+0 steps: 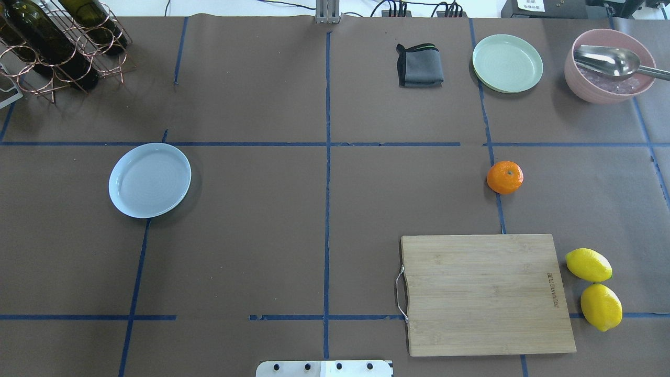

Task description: Pick orange to plate

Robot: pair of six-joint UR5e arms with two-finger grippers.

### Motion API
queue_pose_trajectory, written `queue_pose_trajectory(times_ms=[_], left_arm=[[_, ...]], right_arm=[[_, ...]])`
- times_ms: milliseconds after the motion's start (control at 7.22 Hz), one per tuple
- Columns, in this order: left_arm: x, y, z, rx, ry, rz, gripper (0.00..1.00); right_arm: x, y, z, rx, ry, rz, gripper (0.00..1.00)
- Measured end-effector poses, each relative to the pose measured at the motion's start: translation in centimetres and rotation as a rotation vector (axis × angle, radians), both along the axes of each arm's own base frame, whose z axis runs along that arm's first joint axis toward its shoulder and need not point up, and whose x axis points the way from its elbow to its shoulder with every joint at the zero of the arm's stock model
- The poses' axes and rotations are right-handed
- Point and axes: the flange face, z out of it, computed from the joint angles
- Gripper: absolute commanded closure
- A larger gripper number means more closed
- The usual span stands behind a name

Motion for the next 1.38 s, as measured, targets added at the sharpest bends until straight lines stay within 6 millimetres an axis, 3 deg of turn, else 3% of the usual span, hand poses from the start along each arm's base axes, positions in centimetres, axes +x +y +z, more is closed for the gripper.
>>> queue_pose_trajectory(times_ms=[692, 1108, 1385], left_arm=[[0.1, -0.8, -1.4, 0.047, 0.001, 0.001, 0.00], [0.2, -5.3, -6.0, 0.261, 0.004, 0.001, 0.00], [0.6, -7.2, -9.1, 0.471, 0.011, 0.010, 0.00]], right_arm=[[0.0, -0.5, -0.6, 0.015, -0.002, -0.001, 0.00], [-0.1, -1.2, -1.5, 0.087, -0.013, 0.003, 0.00], [-0.2, -1.3, -1.9, 0.108, -0.023, 0.005, 0.00]])
